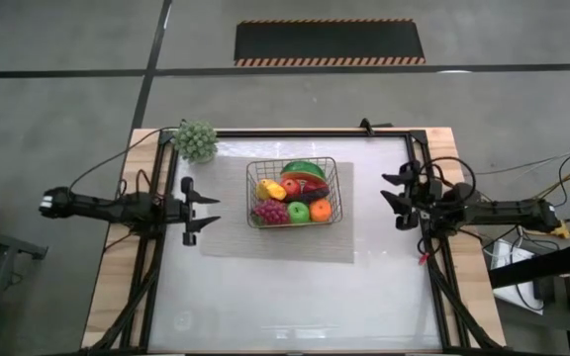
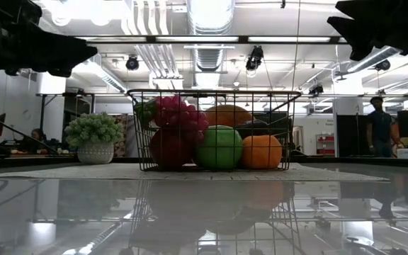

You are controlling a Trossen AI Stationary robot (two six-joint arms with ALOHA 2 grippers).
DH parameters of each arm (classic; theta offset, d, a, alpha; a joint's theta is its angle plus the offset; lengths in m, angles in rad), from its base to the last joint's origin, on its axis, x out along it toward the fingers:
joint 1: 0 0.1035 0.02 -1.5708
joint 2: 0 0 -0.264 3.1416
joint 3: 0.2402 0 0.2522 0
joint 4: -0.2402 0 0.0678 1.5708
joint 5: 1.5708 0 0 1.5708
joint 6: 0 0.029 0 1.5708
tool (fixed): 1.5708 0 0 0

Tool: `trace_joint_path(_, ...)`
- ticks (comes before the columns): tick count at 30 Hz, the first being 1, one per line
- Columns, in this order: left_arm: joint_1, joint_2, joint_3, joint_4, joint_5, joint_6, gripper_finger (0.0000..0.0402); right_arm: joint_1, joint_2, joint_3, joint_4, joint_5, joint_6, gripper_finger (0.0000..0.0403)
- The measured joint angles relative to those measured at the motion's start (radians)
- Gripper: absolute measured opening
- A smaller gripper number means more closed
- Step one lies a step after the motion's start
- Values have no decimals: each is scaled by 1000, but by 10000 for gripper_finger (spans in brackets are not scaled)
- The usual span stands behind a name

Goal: Build produce basket
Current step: Return to Home Position

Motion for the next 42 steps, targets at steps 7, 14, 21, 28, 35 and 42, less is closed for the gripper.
trace_joint_path(7, 0, 52, -1, -1, 0, 0, 189, 0, 7, 0, -6, 0, 52, 201)
trace_joint_path(14, 0, 95, -1, 1, 0, 0, 189, 0, -97, 0, -194, 4, -143, 201)
trace_joint_path(21, 0, 124, -1, 0, 1, 0, 189, -1, -230, -1, -573, 3, -151, 201)
trace_joint_path(28, 0, 159, -2, 0, 1, 0, 189, 0, -231, -1, -614, -11, -224, 201)
trace_joint_path(35, 0, 191, -2, 0, 1, 0, 189, -4, -231, -1, -616, -10, -73, 201)
trace_joint_path(42, 0, 220, -2, 0, 1, 0, 189, -6, -220, -1, -607, -8, 8, 201)
